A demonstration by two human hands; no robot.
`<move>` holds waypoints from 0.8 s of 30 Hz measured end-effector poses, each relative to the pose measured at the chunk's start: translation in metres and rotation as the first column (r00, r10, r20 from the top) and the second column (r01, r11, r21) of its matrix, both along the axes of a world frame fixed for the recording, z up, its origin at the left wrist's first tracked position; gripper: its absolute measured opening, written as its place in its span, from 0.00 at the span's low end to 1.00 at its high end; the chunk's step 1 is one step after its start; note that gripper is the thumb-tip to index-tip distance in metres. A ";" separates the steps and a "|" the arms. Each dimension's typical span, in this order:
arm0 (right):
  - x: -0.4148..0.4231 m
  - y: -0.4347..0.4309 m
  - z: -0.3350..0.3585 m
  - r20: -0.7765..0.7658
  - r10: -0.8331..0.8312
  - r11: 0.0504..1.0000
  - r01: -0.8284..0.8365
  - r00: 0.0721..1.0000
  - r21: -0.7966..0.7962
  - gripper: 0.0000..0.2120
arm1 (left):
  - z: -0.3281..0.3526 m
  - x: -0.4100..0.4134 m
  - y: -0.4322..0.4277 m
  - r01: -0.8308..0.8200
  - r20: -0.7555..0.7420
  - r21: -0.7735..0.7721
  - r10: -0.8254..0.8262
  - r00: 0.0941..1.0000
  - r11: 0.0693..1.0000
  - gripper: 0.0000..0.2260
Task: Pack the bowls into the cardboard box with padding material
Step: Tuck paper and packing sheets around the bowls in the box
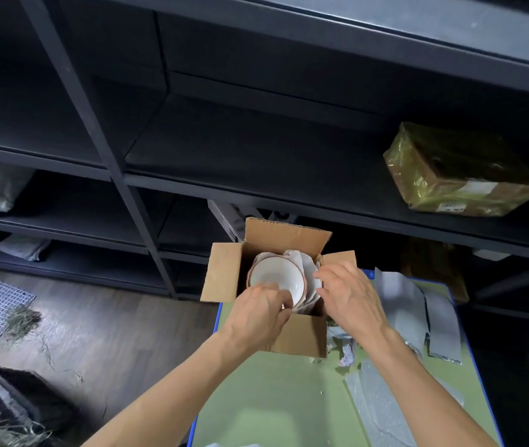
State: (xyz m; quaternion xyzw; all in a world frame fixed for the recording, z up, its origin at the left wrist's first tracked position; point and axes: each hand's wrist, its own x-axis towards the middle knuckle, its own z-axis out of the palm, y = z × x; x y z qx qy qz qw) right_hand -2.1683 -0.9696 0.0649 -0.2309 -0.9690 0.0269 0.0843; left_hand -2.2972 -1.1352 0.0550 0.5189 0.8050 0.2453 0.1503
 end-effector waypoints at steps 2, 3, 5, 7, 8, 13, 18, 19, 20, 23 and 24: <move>0.005 -0.005 0.001 -0.018 -0.019 1.000 0.019 1.000 -0.005 0.12 | 0.000 0.002 -0.006 -0.003 -0.011 0.040 0.004 1.000 0.999 0.07; 0.008 -0.010 0.003 -0.032 -0.028 1.000 0.027 0.999 -0.014 0.11 | -0.001 0.003 -0.008 -0.004 -0.018 0.065 0.005 1.000 0.998 0.06; 0.018 -0.021 0.006 -0.065 -0.046 0.999 0.045 0.997 -0.025 0.10 | -0.002 0.004 -0.010 0.006 -0.031 0.099 -0.003 1.000 0.995 0.06; 0.031 -0.037 0.007 -0.105 -0.070 0.997 0.066 0.992 -0.047 0.07 | -0.003 0.008 -0.010 0.023 -0.031 0.104 -0.020 0.999 0.994 0.08; 0.038 -0.045 0.007 -0.125 -0.084 0.995 0.077 0.989 -0.059 0.05 | -0.003 0.011 -0.010 0.038 -0.021 0.109 -0.036 0.999 0.993 0.08; 0.078 -0.075 -0.001 -0.145 -0.159 0.982 0.141 0.977 -0.124 0.02 | -0.008 0.043 -0.015 0.202 0.047 0.134 -0.209 0.977 0.970 0.13; 0.119 -0.086 -0.011 -0.031 -0.364 0.902 0.344 0.931 -0.261 0.07 | -0.013 0.080 -0.014 0.326 0.030 0.081 -0.329 0.944 0.942 0.12; 0.127 -0.085 -0.015 0.005 -0.392 0.881 0.377 0.920 -0.285 0.07 | -0.014 0.086 -0.012 0.351 0.033 0.068 -0.354 0.935 0.934 0.12; 0.136 -0.084 -0.022 0.039 -0.412 0.863 0.404 0.910 -0.302 0.07 | -0.017 0.092 -0.009 0.374 0.040 0.051 -0.376 0.926 0.926 0.12; 0.165 -0.078 -0.043 0.177 -0.470 0.803 0.502 0.865 -0.321 0.12 | -0.027 0.109 0.002 0.419 0.053 -0.013 -0.418 0.907 0.908 0.13; 0.176 -0.076 -0.049 0.224 -0.487 0.781 0.535 0.844 -0.320 0.15 | -0.031 0.115 0.007 0.434 0.050 -0.046 -0.431 0.901 0.900 0.13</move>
